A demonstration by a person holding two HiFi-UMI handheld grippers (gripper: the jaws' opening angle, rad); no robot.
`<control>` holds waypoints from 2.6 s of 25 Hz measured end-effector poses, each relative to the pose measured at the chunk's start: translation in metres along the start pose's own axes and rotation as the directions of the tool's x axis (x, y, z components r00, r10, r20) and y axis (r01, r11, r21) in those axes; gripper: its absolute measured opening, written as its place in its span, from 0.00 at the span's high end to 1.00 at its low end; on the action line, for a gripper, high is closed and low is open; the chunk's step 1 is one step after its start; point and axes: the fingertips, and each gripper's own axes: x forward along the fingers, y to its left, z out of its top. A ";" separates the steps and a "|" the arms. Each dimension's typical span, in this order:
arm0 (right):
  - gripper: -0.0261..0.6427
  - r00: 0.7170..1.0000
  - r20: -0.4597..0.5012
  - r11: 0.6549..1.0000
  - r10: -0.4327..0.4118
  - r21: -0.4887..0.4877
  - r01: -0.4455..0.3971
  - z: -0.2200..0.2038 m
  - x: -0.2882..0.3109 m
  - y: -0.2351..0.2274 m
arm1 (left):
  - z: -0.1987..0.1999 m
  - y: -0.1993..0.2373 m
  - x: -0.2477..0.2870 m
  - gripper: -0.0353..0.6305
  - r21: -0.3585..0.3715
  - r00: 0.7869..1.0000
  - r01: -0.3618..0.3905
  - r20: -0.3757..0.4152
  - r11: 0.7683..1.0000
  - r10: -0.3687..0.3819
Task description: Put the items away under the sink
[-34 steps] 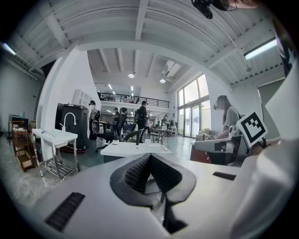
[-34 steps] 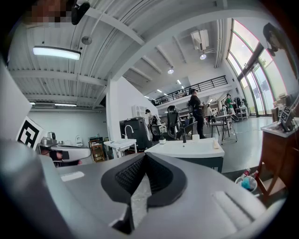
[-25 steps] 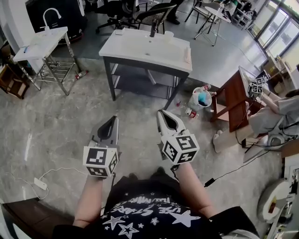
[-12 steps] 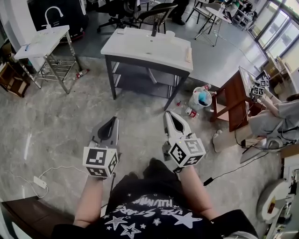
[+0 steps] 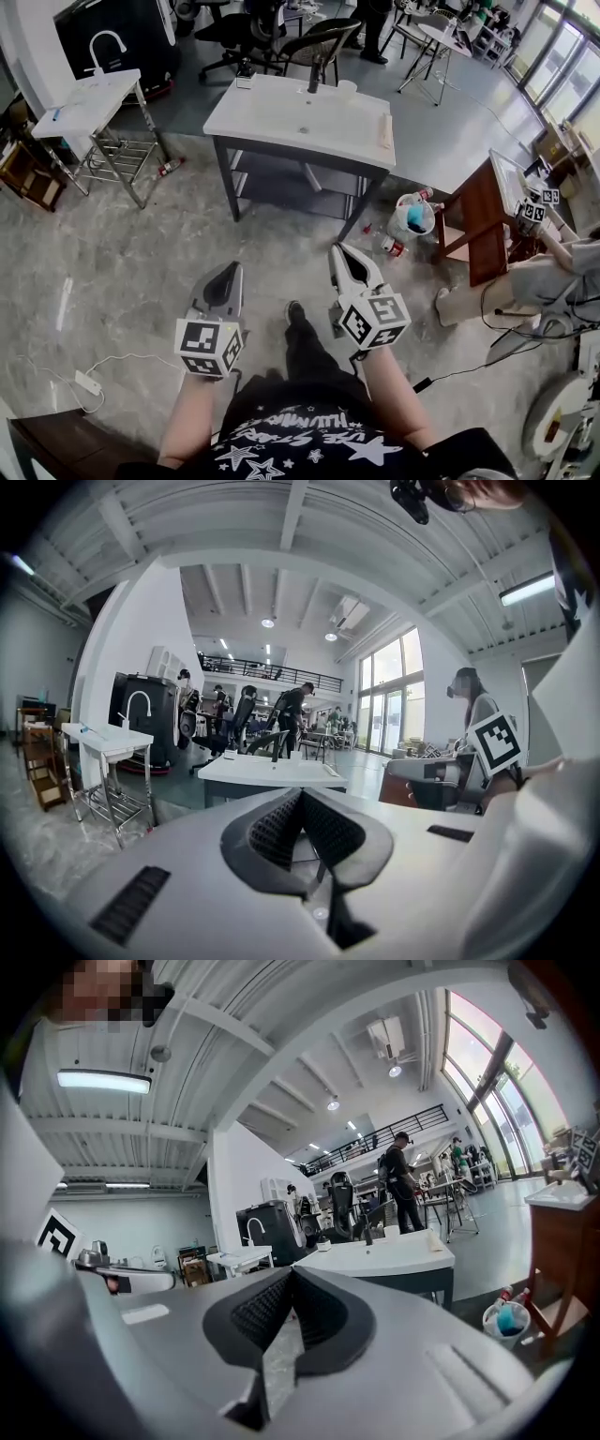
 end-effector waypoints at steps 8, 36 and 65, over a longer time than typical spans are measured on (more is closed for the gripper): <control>0.96 0.998 -0.011 0.998 0.055 0.024 -0.055 0.016 0.089 -0.038 | 0.026 0.039 0.067 0.93 0.004 0.997 -0.071 -0.005 0.997 0.071; 0.95 0.975 -0.034 0.974 0.220 -0.051 -0.221 0.073 0.276 -0.122 | 0.081 0.096 0.233 0.93 -0.001 0.975 -0.220 0.011 0.975 0.220; 0.95 0.989 -0.138 0.997 0.061 -0.041 -0.067 0.064 0.524 -0.098 | 0.126 0.304 0.397 0.93 0.017 1.000 0.020 -0.008 1.000 -0.020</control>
